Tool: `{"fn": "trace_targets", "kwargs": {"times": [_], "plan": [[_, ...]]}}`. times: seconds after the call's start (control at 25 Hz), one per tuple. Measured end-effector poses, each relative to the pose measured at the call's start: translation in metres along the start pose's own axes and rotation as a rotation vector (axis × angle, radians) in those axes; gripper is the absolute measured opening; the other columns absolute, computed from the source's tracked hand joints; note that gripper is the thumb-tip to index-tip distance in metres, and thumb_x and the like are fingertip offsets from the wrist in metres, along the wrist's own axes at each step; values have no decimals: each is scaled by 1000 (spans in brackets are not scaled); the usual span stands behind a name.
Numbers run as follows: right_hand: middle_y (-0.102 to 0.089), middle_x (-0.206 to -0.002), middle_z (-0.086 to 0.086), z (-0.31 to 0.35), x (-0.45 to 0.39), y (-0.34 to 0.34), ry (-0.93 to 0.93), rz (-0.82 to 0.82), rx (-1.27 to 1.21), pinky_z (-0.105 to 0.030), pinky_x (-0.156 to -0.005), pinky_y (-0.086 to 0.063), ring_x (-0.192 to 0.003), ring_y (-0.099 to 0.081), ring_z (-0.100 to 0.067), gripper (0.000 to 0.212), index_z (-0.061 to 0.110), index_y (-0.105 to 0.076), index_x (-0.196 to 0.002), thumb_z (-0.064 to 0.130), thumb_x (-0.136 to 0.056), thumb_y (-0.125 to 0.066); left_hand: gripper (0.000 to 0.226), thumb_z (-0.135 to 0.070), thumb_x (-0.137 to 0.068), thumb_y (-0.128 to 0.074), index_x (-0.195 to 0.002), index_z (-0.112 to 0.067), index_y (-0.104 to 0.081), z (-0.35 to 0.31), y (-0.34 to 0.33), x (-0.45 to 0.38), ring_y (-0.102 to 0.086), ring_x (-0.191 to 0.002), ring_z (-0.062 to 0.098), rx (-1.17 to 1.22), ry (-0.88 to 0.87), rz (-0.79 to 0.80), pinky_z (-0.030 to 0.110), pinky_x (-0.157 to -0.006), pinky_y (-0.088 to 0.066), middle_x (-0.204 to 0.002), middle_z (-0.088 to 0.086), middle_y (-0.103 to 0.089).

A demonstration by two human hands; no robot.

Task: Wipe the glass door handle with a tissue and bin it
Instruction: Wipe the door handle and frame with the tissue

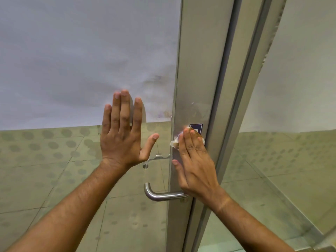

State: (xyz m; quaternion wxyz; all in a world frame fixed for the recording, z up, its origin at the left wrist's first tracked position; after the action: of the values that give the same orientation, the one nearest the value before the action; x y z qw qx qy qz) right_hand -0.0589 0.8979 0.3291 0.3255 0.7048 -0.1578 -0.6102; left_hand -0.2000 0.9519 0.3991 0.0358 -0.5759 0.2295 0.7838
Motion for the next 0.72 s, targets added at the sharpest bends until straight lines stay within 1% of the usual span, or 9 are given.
{"fn": "trace_targets", "kwargs": {"times": [0.04,0.16,0.28,0.4,0.48,0.56,0.68,0.72], "plan": [[-8,-160,-22,-3,0,2,-35,-16,4,-46,-122,-12,-150,-6,-33,70,-6,-20,-149,35,-96,-42,96,-63,-93,-43,-159,-4,-8,0,1,0,7,-154,32,0,-1,-1,50,-126,-4,-162,25,-5],[-5,-159,-25,-10,-25,15,-148,-116,-12,-48,-122,-8,-149,-3,-35,70,-9,-18,-149,32,-97,-42,95,-64,-94,-42,-159,-5,-6,-1,0,0,7,-154,33,1,-4,1,50,-126,-2,-162,25,-3],[-3,-160,-24,-14,-37,27,-218,-207,-49,-47,-122,-6,-150,-1,-35,70,-8,-15,-150,31,-98,-42,95,-64,-94,-41,-159,-6,-5,0,0,0,8,-154,32,-2,-1,5,49,-126,-1,-162,24,-2],[-6,-160,-24,-7,-18,18,-213,-157,-48,-48,-121,-13,-150,-3,-33,71,-8,-17,-149,29,-97,-46,96,-64,-94,-42,-159,-6,-4,0,0,0,9,-154,32,3,1,7,49,-126,-1,-162,24,-2],[-8,-160,-23,-5,-9,14,-192,-109,-39,-48,-121,-16,-150,-4,-32,70,-7,-18,-149,31,-97,-44,95,-64,-94,-41,-159,-6,-4,0,1,0,9,-154,32,12,1,7,49,-126,-2,-162,25,-2],[-7,-160,-22,-8,-13,17,-187,-108,-43,-48,-121,-14,-150,-4,-31,70,-6,-17,-150,32,-97,-42,95,-64,-94,-41,-159,-5,-4,-1,1,0,6,-154,33,15,-5,8,50,-126,-3,-162,25,-3],[-3,-160,-23,-13,-31,24,-208,-159,-65,-48,-122,-9,-150,-1,-34,71,-8,-15,-150,32,-98,-41,96,-64,-94,-42,-159,-6,-4,-1,-1,1,-2,-154,39,7,-9,7,50,-126,-3,-162,25,-4],[-3,-160,-24,-14,-33,24,-211,-167,-61,-48,-122,-8,-150,-1,-34,71,-8,-15,-150,33,-98,-41,96,-64,-94,-42,-159,-6,-4,-1,-1,1,-2,-154,39,8,-9,2,49,-126,-2,-162,25,-4]]}}
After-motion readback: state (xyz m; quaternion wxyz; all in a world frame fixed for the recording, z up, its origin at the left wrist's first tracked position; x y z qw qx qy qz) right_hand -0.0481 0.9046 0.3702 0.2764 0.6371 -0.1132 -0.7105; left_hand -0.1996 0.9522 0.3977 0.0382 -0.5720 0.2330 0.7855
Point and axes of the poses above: each hand's wrist, its own x-axis away from the middle knuckle, its own y-axis out of the back of the hand, z = x × y, the point moved 10 cm from there along -x, towards the middle knuckle
